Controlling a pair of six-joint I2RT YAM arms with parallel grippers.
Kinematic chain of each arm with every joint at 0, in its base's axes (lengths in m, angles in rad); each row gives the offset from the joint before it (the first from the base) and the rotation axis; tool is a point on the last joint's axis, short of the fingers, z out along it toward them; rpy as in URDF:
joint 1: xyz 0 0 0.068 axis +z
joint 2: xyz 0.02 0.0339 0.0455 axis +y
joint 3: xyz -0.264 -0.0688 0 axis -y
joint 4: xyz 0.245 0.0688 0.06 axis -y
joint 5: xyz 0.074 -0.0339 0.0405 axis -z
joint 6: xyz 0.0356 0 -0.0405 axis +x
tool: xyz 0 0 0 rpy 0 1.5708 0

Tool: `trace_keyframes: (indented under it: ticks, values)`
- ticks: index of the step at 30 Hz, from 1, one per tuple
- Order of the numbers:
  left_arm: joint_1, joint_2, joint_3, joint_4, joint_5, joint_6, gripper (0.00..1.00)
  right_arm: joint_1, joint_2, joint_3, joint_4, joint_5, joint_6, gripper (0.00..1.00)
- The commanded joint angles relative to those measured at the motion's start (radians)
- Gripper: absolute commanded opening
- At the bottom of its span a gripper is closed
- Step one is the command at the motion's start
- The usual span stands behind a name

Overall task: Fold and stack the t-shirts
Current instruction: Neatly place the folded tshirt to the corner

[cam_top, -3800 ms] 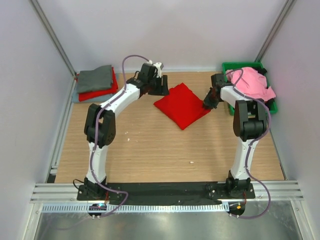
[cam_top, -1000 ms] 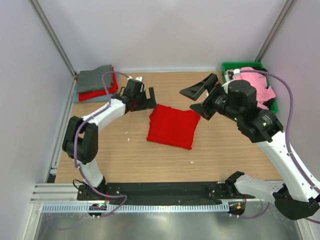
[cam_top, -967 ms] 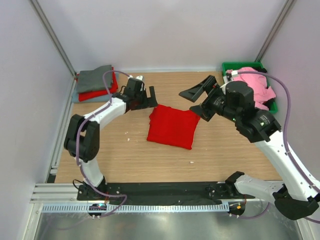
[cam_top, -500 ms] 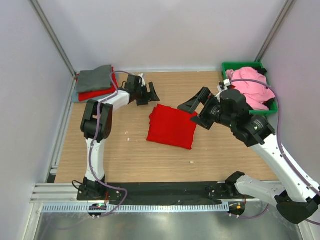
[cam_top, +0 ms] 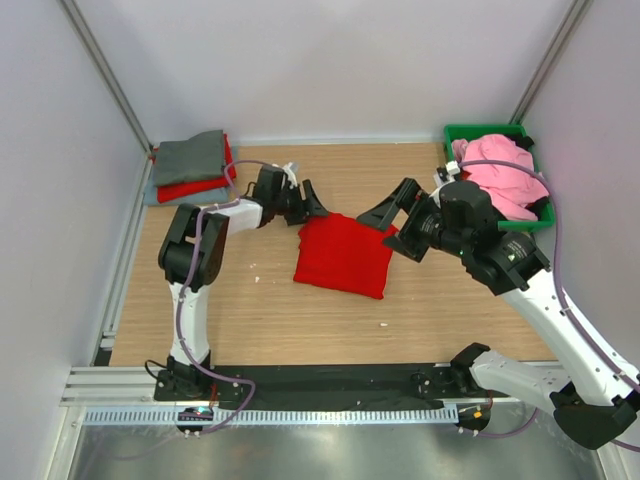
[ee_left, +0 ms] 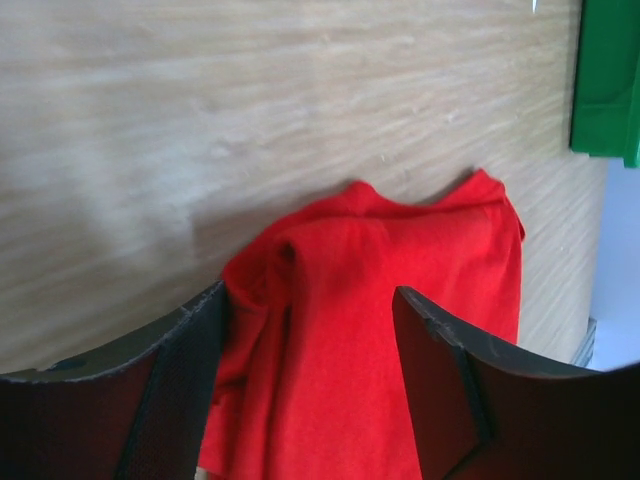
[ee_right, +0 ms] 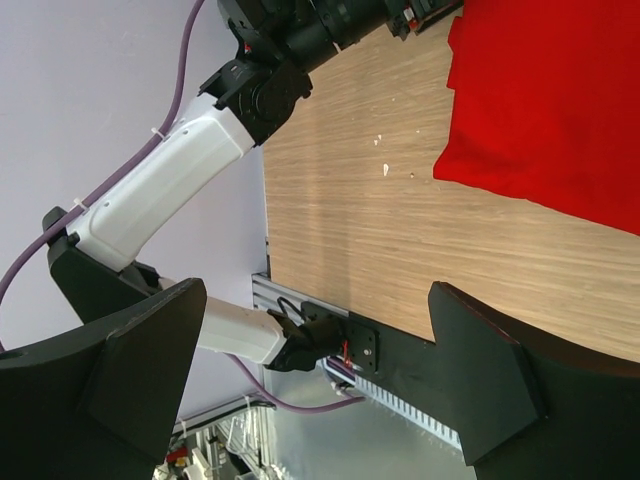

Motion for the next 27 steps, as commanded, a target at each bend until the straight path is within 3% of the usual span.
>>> trace_keyframes:
  ticks: [1,4,8,10,11,13,19,27]
  values:
    - [-0.040,-0.011,-0.070,-0.019,0.009,-0.024,0.66,0.002,-0.004,-0.004,0.011,-0.012,-0.020,1.00]
    - [-0.057,0.003,-0.088,0.007,0.012,-0.039,0.53,0.002,-0.006,-0.005,0.001,-0.013,-0.023,1.00]
    - [-0.073,0.052,-0.073,0.069,0.078,-0.082,0.12,0.000,-0.012,-0.008,-0.011,-0.009,-0.028,1.00]
    - [-0.074,0.059,-0.070,0.109,0.116,-0.123,0.00,-0.003,-0.018,-0.008,-0.023,-0.009,-0.030,1.00]
    - [-0.074,0.052,-0.064,0.111,0.131,-0.129,0.00,-0.001,-0.021,-0.008,-0.026,-0.010,-0.031,1.00]
    - [-0.070,-0.011,0.014,-0.063,0.087,-0.037,0.00,-0.004,-0.049,-0.016,-0.035,-0.007,-0.048,1.00]
    - [-0.025,-0.079,0.168,-0.332,0.032,0.077,0.00,-0.004,-0.127,-0.062,0.006,-0.007,-0.097,1.00]
    - [0.111,0.019,0.514,-0.807,0.003,0.303,0.00,-0.004,-0.236,-0.097,-0.022,-0.022,-0.148,1.00]
